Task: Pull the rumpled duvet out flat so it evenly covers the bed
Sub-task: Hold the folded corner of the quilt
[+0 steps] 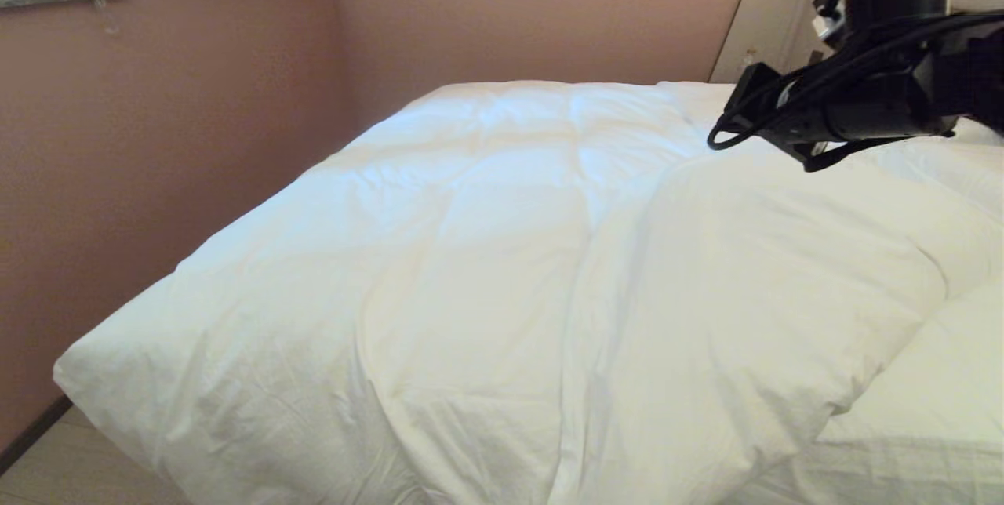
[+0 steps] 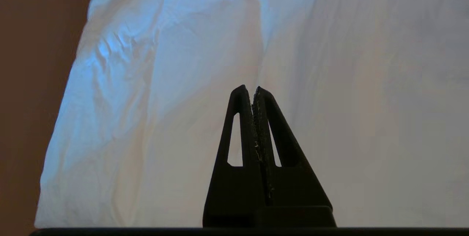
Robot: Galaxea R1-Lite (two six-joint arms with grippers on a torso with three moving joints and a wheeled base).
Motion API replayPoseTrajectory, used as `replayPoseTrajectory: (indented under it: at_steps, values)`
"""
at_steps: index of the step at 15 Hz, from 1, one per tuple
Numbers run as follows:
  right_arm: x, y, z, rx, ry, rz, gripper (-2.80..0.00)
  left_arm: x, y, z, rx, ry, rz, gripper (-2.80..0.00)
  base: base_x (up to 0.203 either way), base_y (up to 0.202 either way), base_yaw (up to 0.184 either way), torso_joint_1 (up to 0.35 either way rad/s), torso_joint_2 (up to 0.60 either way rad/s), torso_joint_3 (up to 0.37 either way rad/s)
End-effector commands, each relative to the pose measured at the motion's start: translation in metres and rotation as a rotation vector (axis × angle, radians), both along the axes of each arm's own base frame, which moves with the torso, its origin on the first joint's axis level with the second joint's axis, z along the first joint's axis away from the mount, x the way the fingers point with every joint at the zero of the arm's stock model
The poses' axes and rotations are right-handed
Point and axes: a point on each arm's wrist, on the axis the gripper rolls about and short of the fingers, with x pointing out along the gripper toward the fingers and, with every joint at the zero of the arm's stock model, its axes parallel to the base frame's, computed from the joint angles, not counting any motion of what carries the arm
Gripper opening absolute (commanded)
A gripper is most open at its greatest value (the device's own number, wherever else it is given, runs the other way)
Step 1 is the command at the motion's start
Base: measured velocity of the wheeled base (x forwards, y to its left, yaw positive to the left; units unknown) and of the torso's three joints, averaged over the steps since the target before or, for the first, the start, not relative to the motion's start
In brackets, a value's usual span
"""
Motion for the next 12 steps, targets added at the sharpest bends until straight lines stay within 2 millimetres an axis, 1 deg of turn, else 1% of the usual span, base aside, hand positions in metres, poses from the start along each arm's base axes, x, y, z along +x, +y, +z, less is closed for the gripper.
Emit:
replayPoseTrajectory:
  at_steps: [1,5,8,10,12]
  values:
    - [0.011,0.007,-0.037,0.112,0.275,-0.079,-2.8,0.0,0.0,0.0,0.0,0.0,0.001,-2.8,0.0,0.0,0.0,0.0,0.0,0.0]
    - [0.011,0.008,-0.041,0.128,0.311,-0.085,-2.8,0.0,0.0,0.0,0.0,0.001,0.001,-2.8,0.0,0.0,0.0,0.0,0.0,0.0]
    - [0.009,0.008,-0.04,0.128,0.31,-0.085,-2.8,0.0,0.0,0.0,0.0,0.0,-0.001,-2.8,0.0,0.0,0.0,0.0,0.0,0.0]
    - [0.012,0.009,-0.041,0.127,0.31,-0.083,-2.8,0.0,0.0,0.0,0.0,0.0,0.001,-2.8,0.0,0.0,0.0,0.0,0.0,0.0]
    - [0.021,0.012,-0.049,0.122,0.325,-0.083,-2.8,0.0,0.0,0.0,0.0,0.0,0.001,-2.8,0.0,0.0,0.0,0.0,0.0,0.0]
